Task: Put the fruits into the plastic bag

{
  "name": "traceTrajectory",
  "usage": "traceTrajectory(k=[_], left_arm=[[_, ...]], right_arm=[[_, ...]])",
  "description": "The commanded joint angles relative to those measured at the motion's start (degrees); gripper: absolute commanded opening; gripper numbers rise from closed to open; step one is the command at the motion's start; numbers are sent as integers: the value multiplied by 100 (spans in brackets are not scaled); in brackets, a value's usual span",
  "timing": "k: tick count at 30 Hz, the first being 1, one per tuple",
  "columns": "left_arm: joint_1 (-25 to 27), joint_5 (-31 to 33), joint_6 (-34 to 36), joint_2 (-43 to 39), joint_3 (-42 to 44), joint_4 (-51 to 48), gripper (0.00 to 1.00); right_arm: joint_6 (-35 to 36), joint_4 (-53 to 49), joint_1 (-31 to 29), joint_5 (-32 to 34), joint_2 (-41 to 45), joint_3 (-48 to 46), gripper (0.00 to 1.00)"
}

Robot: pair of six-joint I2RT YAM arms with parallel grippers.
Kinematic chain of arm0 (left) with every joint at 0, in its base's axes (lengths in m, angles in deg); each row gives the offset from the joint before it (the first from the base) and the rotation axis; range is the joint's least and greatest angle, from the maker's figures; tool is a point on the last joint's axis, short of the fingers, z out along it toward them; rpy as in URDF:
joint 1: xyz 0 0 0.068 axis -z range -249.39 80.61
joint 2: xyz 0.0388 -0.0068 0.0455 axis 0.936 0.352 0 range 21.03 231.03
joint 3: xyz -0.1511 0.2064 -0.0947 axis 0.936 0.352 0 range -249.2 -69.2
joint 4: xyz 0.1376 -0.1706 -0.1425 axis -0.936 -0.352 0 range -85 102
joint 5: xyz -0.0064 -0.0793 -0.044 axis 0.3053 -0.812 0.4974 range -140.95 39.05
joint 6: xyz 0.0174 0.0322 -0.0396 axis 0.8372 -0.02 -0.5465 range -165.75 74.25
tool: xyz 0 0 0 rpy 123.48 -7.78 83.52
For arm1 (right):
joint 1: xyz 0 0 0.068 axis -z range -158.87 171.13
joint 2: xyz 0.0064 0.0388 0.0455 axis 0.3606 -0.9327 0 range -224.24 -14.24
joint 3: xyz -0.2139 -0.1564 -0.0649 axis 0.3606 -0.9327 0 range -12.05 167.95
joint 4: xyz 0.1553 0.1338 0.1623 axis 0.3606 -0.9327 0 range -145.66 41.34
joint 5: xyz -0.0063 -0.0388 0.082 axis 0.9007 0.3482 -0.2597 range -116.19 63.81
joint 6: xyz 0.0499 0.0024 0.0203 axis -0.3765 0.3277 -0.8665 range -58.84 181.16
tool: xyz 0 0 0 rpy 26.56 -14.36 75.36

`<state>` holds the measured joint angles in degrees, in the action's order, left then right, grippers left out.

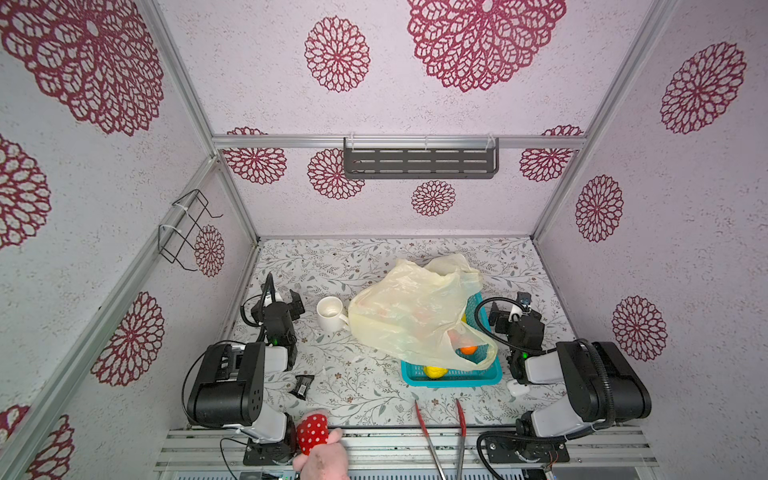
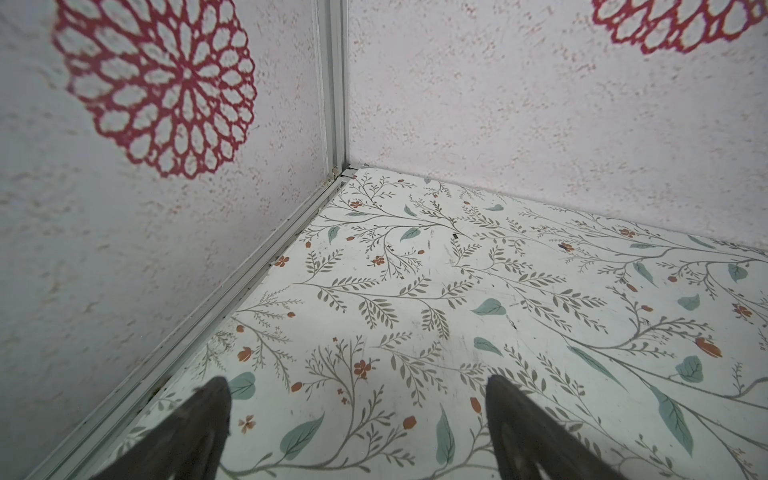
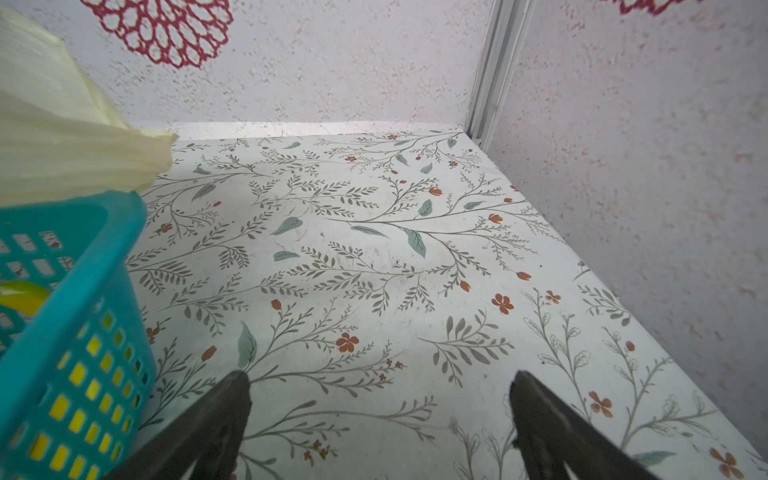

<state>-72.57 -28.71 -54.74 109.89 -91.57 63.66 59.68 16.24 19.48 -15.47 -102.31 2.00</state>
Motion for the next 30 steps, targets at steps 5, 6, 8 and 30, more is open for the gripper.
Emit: traceTrajectory(k=[5,6,8,30], left_arm=[[-51,35,143,61,-74,162,97],[-51,34,143,61,-79,169,97],[-51,35,144,61,-75,162,97],[-100,286,-164,-948,-997,-2264,97]], right_arm=[[51,283,16,87,1,116,99],[50,286,16,86,1,109,99],[45,286,16,86,1,116,99],[-477,-1380,16,1256,1033,455,99]])
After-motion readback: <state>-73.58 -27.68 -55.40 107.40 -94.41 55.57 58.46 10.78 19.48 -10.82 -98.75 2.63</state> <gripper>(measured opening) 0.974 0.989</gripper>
